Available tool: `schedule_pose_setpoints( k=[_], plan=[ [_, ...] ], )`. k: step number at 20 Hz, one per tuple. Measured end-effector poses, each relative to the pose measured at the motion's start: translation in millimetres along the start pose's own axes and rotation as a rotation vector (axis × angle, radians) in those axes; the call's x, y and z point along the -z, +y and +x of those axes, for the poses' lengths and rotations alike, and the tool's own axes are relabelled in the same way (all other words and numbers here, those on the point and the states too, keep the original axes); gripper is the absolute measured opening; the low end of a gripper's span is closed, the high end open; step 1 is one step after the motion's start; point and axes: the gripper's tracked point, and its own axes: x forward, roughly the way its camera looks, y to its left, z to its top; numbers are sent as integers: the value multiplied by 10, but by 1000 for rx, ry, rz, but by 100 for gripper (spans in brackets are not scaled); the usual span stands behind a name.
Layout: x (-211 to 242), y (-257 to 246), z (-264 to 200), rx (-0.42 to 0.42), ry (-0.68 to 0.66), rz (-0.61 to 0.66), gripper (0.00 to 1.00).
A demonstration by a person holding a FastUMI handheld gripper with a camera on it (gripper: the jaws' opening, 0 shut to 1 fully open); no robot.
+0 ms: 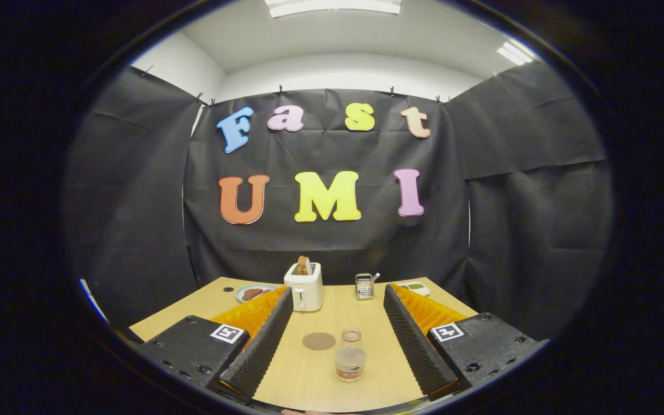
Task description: Take the bottle from table, then pour the juice into the cup, finally place the bottle on the coaster
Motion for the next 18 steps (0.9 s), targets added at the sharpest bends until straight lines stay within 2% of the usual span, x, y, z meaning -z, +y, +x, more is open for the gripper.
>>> schedule_pose_setpoints(
  k=[7, 11, 18],
  plan=[
    [535, -81, 139, 8, 24, -22, 100],
    [913, -164, 259, 43, 65, -54, 100],
    [1512, -251, 541, 41, 143, -22, 100]
  ],
)
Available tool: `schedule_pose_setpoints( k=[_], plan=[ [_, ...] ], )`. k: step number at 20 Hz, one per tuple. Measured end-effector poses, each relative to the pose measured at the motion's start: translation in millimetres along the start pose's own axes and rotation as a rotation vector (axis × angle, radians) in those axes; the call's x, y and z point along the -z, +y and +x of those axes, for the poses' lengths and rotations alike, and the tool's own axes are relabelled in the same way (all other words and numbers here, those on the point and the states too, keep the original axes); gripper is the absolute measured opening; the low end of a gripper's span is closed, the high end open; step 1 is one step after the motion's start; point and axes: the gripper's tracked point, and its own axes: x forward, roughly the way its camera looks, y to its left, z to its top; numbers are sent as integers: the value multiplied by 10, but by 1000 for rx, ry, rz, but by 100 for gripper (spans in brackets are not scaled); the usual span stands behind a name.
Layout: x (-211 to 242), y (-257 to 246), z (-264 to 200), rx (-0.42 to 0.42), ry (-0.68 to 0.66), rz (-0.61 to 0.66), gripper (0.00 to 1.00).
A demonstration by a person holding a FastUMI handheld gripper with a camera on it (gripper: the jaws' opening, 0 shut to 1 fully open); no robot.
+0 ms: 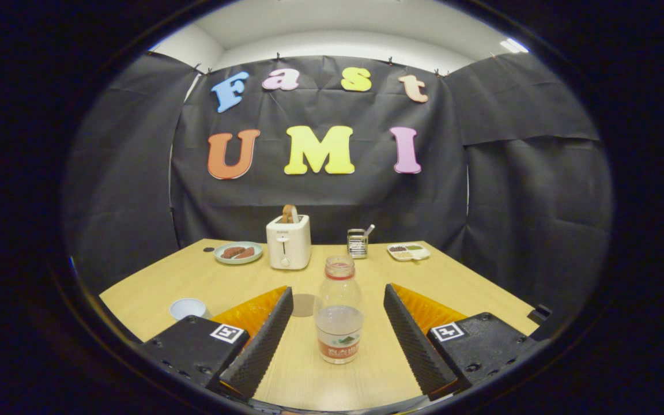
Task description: Take the bottle from table, then pour the juice into the cup, finally place the bottle on the coaster
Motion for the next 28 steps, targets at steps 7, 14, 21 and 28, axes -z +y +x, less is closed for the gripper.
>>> schedule_pose_setpoints(
  k=[7, 14, 21, 28],
  plan=[
    [385, -62, 277, 12, 38, -20, 100],
    [678, -113, 578, 1, 61, 2, 100],
    [739, -67, 690, -44, 15, -14, 90],
    [737, -70, 680, -47, 40, -66, 80]
  ],
)
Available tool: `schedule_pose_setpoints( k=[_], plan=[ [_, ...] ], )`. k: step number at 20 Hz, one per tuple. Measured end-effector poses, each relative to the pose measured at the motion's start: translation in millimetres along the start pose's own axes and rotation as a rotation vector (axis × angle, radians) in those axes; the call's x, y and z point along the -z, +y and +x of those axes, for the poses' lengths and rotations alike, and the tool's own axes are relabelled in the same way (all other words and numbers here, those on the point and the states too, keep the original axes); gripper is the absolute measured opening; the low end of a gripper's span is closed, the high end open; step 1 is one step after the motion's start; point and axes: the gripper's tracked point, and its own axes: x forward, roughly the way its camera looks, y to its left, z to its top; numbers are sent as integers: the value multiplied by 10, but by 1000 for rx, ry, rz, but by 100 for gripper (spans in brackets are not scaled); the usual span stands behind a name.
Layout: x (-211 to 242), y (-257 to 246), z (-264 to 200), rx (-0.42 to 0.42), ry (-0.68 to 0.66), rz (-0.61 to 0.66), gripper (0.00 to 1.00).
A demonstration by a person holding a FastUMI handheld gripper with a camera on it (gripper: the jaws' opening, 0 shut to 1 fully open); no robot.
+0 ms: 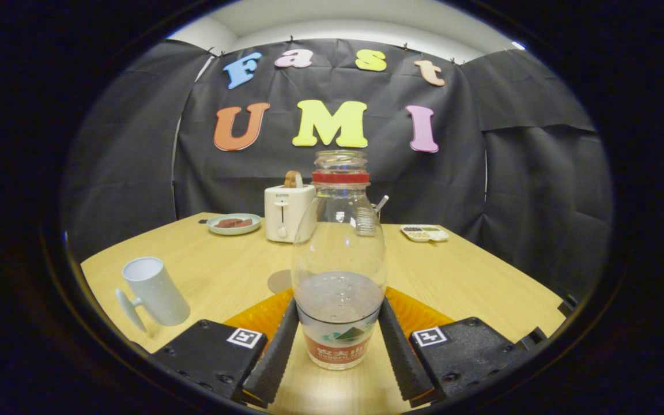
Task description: Take the bottle from table, then pour the juice into the cup, finally place the bottle on the coaster
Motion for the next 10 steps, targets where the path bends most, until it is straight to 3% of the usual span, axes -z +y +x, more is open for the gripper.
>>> schedule_pose_setpoints(
  k=[5, 10],
  plan=[
    [-151, 47, -116, 27, -8, -78, 80],
    [-99, 161, -132, 63, 42, -264, 80]
  ],
)
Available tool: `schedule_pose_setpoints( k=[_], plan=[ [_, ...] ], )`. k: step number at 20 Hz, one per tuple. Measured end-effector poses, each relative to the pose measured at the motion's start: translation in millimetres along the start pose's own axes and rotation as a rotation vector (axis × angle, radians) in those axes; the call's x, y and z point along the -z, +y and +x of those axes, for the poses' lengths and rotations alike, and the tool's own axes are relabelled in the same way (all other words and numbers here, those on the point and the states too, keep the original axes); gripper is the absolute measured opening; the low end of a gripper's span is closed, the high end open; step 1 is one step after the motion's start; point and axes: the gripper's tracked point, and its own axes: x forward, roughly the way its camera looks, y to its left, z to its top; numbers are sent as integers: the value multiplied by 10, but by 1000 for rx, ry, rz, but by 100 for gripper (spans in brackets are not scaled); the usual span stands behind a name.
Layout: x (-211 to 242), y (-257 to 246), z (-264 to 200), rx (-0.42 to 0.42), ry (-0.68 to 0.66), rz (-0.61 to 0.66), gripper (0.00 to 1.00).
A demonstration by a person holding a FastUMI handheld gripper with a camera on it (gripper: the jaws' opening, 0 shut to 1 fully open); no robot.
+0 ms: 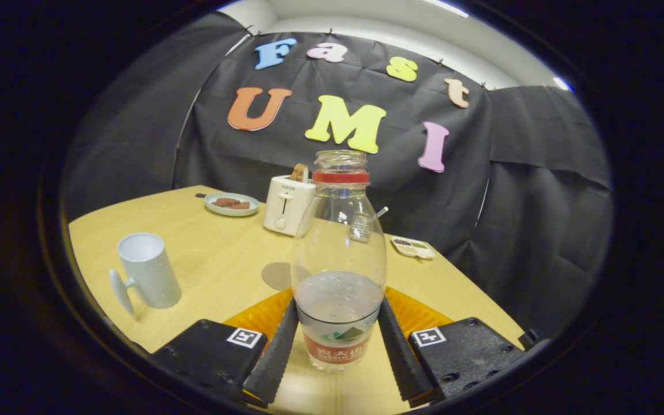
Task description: Take the bottle from table, then pour the juice into the cup, finally place the bottle on the coaster
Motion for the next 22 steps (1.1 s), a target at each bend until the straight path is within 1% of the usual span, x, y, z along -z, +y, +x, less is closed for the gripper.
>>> schedule_pose_setpoints(
  k=[4, 7, 10, 15, 19, 22],
  plan=[
    [-107, 104, -46, 10, -10, -152, 80],
    [-144, 94, -9, 34, 4, -232, 79],
    [-155, 132, 42, 24, 39, -306, 79],
    [-160, 197, 85, 16, 57, -503, 80],
    [-305, 196, -12, 71, -3, -696, 80],
    [-454, 241, -25, 114, -63, -812, 80]
  ],
)
